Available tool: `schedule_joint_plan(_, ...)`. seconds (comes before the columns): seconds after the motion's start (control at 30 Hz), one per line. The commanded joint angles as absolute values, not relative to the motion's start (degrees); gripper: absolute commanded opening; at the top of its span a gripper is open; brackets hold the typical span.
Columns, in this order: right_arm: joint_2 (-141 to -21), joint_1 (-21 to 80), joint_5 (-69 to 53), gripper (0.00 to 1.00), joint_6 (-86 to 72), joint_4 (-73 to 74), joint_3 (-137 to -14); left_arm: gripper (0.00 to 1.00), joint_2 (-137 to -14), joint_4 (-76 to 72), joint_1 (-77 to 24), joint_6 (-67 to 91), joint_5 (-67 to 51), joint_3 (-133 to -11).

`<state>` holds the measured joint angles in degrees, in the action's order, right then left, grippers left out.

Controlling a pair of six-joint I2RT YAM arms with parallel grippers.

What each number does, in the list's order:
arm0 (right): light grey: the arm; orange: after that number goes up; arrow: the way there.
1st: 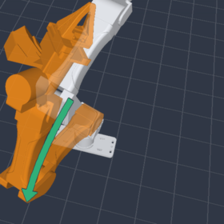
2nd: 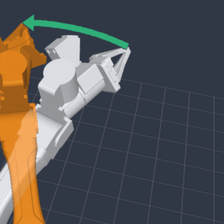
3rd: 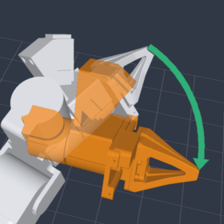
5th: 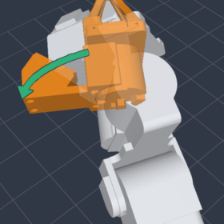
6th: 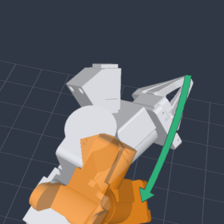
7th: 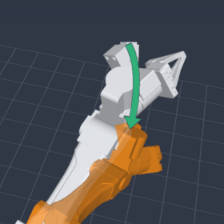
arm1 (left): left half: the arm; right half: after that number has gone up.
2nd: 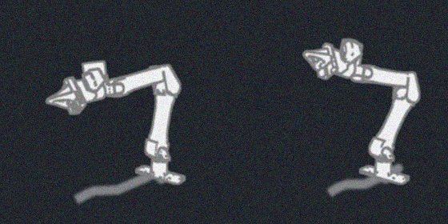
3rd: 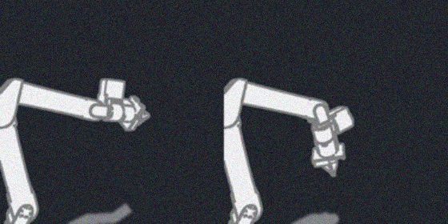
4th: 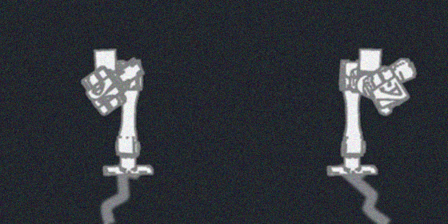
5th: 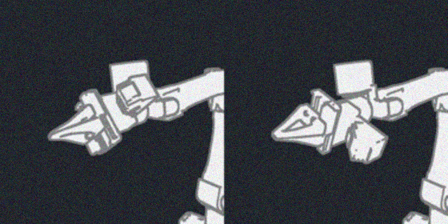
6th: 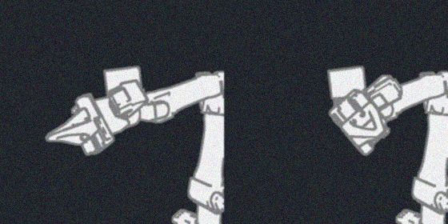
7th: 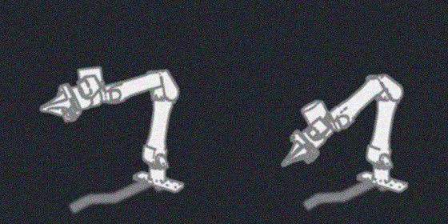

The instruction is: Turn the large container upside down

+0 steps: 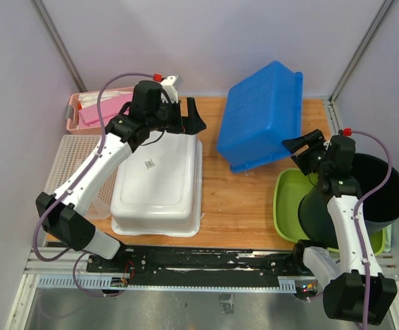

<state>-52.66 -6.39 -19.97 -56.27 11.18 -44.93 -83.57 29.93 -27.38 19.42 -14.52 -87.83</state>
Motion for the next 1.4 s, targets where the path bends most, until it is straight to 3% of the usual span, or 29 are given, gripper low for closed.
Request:
schedule_joint_plan(0.0,-52.4,-6.9,-13.4,0.74,-47.2,22.2,-49.4,0.99,-86.1,27.6,-28.7,21.1,-18.5,-87.5)
schedule_joint_plan(0.7,-56.2,-2.3,-11.4,0.77,-26.7,34.3,-65.4,0.99,-90.8,26.1,-35.7,22.9,-19.0,-87.6)
schedule_joint_plan(1.03,-70.1,2.1,-8.8,0.76,-17.3,37.5,-75.0,0.99,-96.6,24.5,-43.7,26.5,-18.4,-87.1)
schedule_joint_plan(1.37,-94.9,2.5,0.2,0.68,-17.0,39.1,-98.3,0.94,-105.3,16.3,-45.5,36.5,-10.7,-84.8)
